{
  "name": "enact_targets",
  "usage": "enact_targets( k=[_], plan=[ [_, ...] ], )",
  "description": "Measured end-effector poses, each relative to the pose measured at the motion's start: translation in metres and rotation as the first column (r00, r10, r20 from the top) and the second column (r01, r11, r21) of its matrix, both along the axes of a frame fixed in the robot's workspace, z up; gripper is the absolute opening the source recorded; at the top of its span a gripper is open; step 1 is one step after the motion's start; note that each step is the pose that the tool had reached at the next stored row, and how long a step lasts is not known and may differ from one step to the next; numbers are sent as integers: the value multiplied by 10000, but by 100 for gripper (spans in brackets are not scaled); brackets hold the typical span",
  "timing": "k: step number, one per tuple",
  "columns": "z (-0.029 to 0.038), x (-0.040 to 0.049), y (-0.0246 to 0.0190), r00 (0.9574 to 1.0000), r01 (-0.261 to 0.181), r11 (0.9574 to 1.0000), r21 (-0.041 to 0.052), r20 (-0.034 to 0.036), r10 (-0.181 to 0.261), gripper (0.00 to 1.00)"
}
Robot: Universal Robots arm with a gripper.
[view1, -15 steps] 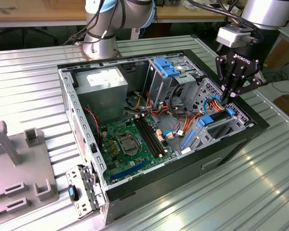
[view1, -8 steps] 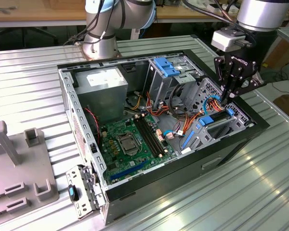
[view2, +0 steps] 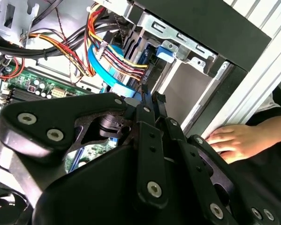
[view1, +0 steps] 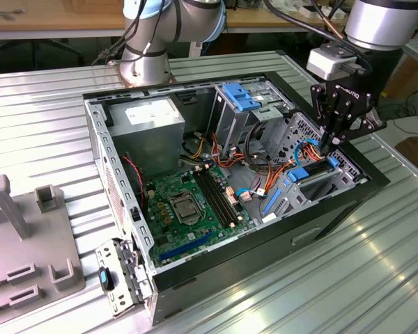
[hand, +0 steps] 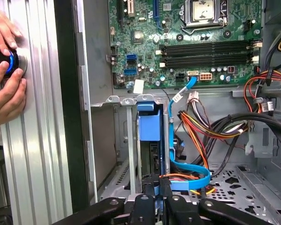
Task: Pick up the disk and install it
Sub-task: 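Insert the second disk wire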
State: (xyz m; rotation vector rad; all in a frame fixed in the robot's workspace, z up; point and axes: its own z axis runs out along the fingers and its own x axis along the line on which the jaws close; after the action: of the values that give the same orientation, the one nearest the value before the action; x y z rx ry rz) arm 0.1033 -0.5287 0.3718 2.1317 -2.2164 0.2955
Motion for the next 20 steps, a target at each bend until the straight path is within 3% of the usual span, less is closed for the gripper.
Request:
enact_targets(
  k=[3,6,10,11,14,17,20],
  plan=[
    [-1,-31,-19,10000,0,10000,72,20,0,16],
    [-9,-42,-96,10000,-1,9996,291,30,0,16],
    [-22,-42,-153,10000,0,9954,955,29,-2,16],
    [-27,-42,-167,10000,-1,9946,1038,30,-2,16],
    [-64,-42,-234,10000,-2,9930,1185,43,-3,16],
    [-83,-41,-240,10000,-6,9920,1266,68,-2,16],
    [-98,-43,-251,10000,-4,9883,1524,73,-7,16]
  ],
)
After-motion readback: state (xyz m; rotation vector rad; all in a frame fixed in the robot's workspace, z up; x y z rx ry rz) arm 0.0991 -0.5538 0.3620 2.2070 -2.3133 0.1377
